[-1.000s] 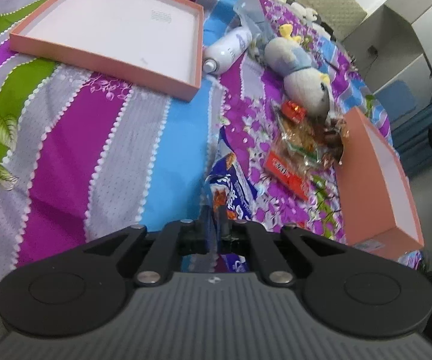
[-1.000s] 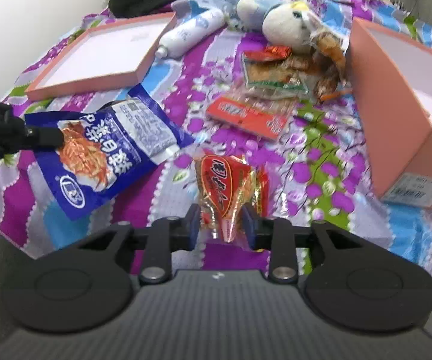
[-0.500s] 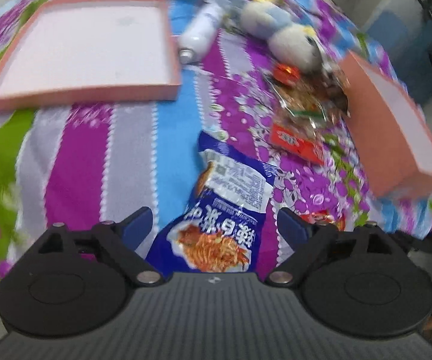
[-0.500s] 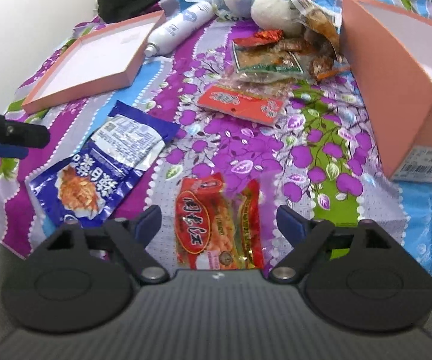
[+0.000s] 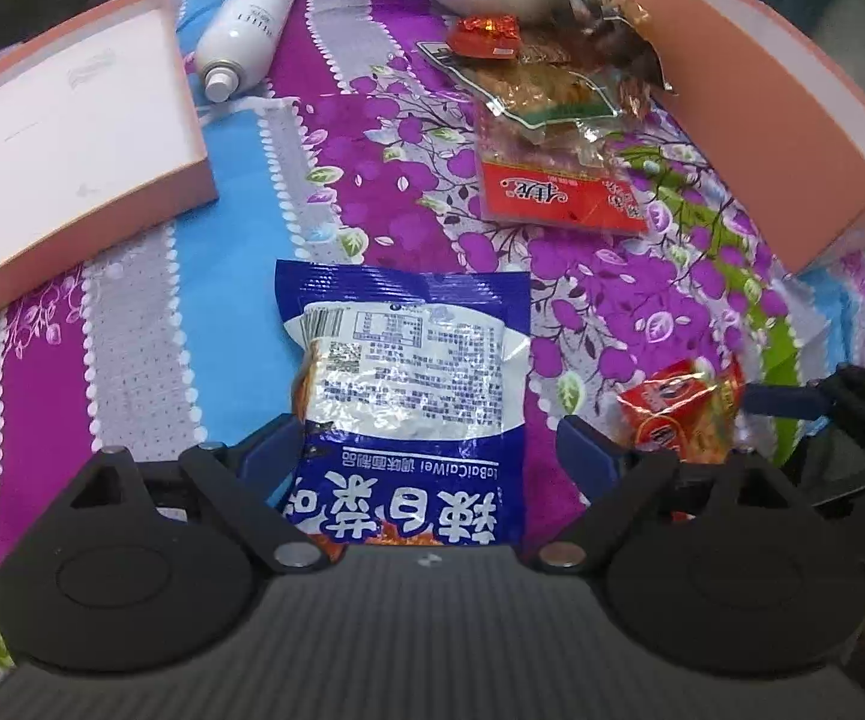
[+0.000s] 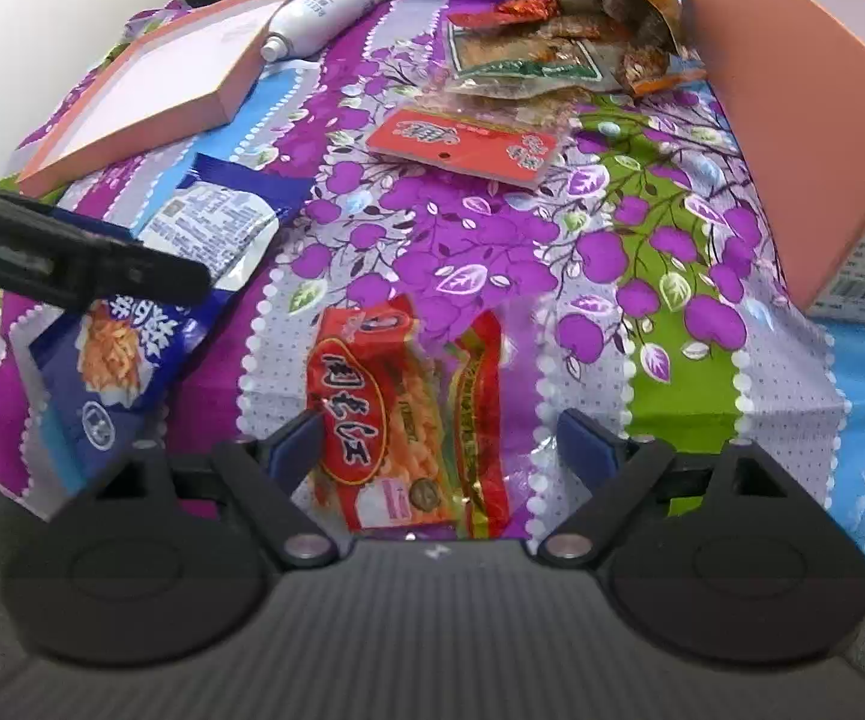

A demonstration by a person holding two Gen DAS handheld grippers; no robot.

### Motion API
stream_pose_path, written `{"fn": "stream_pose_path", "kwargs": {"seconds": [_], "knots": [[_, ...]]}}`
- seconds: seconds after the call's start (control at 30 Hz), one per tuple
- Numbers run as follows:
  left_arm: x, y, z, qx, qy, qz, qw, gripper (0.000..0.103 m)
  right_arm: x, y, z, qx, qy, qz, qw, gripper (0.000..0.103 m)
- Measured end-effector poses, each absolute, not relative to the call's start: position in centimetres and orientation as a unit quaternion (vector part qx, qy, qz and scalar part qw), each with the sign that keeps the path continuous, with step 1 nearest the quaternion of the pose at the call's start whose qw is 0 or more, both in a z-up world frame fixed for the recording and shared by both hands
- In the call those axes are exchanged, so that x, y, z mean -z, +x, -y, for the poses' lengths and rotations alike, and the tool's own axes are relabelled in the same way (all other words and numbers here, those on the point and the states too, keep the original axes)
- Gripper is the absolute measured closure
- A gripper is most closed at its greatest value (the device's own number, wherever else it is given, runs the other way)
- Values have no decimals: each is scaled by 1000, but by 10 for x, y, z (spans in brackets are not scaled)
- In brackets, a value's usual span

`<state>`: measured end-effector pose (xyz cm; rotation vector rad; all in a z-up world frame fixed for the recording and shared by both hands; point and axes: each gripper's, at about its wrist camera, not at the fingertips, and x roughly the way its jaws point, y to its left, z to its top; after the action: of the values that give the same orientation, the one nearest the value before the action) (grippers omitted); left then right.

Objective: Organize snacks

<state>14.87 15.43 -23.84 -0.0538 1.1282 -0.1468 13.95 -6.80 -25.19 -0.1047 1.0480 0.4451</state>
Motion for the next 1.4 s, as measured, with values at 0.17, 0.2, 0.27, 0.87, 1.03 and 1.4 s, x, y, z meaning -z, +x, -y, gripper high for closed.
{"fn": "stream_pose_path", "kwargs": {"seconds": [0.17, 0.2, 0.27, 0.87, 1.03, 1.4], "knots": [[250, 151, -160, 44, -36, -538, 841, 22, 254, 140, 63, -213, -62, -495, 840, 18], [251, 151, -162, 42, -40, -538, 841, 23, 254, 139, 61, -214, -67, -493, 840, 19], [252, 151, -162, 36, -38, -538, 841, 29, 253, 138, 58, -219, -73, -491, 840, 29], [222, 139, -158, -7, -95, -507, 856, 54, 216, 126, 60, -236, -82, -441, 862, 91], [198, 130, -149, -11, -116, -490, 864, 54, 201, 129, 82, -215, -60, -431, 874, 92], [123, 107, -100, -1, -140, -436, 889, 54, 137, 117, 133, -203, 4, -376, 904, 93]]}}
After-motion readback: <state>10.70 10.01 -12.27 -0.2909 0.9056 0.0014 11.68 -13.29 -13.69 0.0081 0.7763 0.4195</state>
